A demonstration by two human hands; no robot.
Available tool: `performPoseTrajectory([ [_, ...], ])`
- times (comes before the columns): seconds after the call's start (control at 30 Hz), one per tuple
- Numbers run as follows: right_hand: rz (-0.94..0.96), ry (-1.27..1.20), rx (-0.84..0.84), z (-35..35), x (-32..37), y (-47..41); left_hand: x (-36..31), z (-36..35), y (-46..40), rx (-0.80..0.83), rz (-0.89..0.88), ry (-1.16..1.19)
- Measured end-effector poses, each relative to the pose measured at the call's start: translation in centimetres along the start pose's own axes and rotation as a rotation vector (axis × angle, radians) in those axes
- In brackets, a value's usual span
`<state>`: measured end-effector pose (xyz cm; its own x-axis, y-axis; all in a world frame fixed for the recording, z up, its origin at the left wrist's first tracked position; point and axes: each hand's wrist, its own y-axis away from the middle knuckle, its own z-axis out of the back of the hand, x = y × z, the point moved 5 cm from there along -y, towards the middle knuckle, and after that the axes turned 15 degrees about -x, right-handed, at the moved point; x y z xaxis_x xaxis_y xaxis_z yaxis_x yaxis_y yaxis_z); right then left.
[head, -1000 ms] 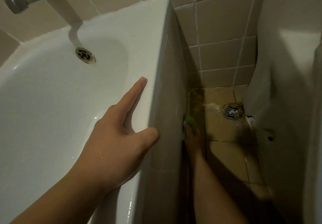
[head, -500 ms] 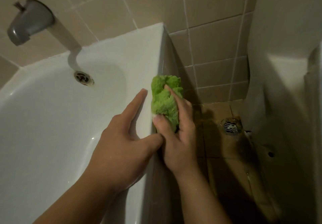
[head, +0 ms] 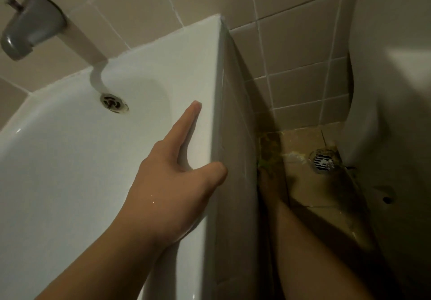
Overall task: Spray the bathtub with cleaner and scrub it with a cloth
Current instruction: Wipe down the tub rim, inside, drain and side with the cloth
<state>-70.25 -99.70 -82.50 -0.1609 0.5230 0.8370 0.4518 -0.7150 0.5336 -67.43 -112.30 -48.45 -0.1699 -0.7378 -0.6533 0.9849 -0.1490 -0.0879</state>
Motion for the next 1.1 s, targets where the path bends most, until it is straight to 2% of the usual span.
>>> performPoseTrajectory([
  [0.1,0.002,-0.073,0.021,-2.7,4.0,-0.6,0.0,-0.2,-0.7,-0.004,0.007,0.010],
  [0.17,0.123,-0.107,0.089,-4.1,8.2,0.5,0.0,-0.3,-1.3,-0.007,0.007,0.031],
  [0.23,0.275,-0.033,0.129,-4.2,12.4,3.4,0.1,-0.5,-1.9,-0.004,-0.007,0.045],
  [0.3,0.437,-0.099,0.164,-3.2,15.8,7.8,0.0,-0.7,-2.5,-0.014,-0.026,0.053],
  [0.43,0.640,-0.279,0.292,-1.6,17.2,11.7,0.0,-0.9,-3.3,-0.022,-0.031,0.031],
  [0.5,0.561,-0.193,0.243,-1.9,15.2,9.1,-0.1,-0.8,-3.3,-0.029,-0.019,0.017],
  [0.63,0.123,-0.088,0.115,-2.3,6.1,1.4,-0.6,-0.6,-3.0,-0.039,0.004,0.015],
  [0.7,0.047,0.029,0.069,-1.0,1.6,-1.2,-0.6,-0.7,-3.0,-0.042,0.001,0.011],
  [0.8,0.061,0.156,0.084,0.0,-0.4,-2.3,-0.3,-0.9,-3.3,-0.043,0.012,0.038],
  [0.97,0.037,-0.023,0.077,-3.5,6.2,-2.1,-0.4,-1.1,-4.1,-0.052,0.018,0.048],
  [1.03,0.129,-0.050,0.102,-5.2,9.9,-0.9,-0.6,-1.1,-4.5,-0.047,0.023,0.059],
  [1.1,0.328,-0.033,0.119,-5.9,14.1,1.7,-0.7,-1.2,-5.0,-0.040,0.011,0.040],
])
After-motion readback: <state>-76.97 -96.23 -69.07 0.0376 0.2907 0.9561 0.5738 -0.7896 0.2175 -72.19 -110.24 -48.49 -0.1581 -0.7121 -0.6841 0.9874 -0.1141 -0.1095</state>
